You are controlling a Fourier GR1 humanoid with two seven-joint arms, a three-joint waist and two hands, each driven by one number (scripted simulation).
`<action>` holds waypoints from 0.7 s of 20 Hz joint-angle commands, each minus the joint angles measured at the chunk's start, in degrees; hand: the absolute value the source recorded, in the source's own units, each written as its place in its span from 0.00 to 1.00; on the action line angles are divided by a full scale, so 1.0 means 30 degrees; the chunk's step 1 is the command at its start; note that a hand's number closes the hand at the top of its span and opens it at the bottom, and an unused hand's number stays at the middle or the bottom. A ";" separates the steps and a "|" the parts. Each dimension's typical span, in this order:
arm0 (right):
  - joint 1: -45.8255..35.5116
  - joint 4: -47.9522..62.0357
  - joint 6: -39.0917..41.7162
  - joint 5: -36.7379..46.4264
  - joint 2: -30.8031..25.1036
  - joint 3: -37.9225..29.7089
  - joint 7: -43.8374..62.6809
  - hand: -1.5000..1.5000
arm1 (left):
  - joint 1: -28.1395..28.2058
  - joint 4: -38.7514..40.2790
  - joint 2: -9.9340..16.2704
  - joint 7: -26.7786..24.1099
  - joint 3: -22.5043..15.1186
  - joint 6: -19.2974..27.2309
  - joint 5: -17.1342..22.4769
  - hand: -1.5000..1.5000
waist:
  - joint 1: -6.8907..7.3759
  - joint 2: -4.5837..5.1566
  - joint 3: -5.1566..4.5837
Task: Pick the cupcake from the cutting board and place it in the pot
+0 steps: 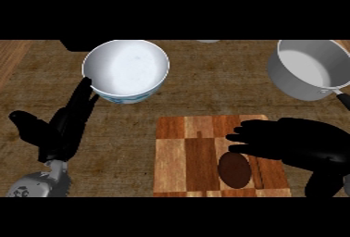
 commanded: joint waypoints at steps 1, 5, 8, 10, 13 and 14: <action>0.0470 -0.0232 0.1053 0.0554 0.1316 -0.0967 -0.0131 0.00 | 0.0312 -0.0971 -0.0466 0.0813 -0.0185 0.0085 -0.0609 0.50 | 0.0008 0.0005 -0.0017; 0.1274 -0.1717 0.1946 0.0140 0.2421 -0.1067 0.1256 0.00 | -0.0231 -0.0108 -0.0586 0.0736 0.0280 -0.0310 -0.0705 0.50 | -0.0063 0.0003 -0.0022; 0.2062 -0.1216 0.1048 0.1844 0.2476 -0.0995 -0.0424 0.00 | 0.0595 -0.0868 -0.1055 0.0847 -0.0171 -0.0498 -0.1047 0.50 | -0.0031 0.0011 -0.0016; 0.1908 -0.0888 0.1612 0.2085 0.3063 -0.0854 0.0193 0.00 | -0.0087 -0.0047 -0.0864 0.0455 0.0992 -0.0823 -0.0662 0.50 | -0.0024 0.0021 -0.0020; 0.2122 -0.1356 0.1979 0.2932 0.4004 -0.0123 0.2078 0.00 | 0.1298 -0.0371 -0.1508 -0.0311 -0.0086 -0.0756 -0.1509 0.50 | 0.0003 0.0011 -0.0021; 0.2741 -0.1468 0.1394 0.3590 0.3354 -0.0564 0.0982 0.00 | -0.0132 0.0648 -0.1667 -0.0001 0.0404 -0.0739 -0.1373 0.50 | -0.0067 0.0020 -0.0017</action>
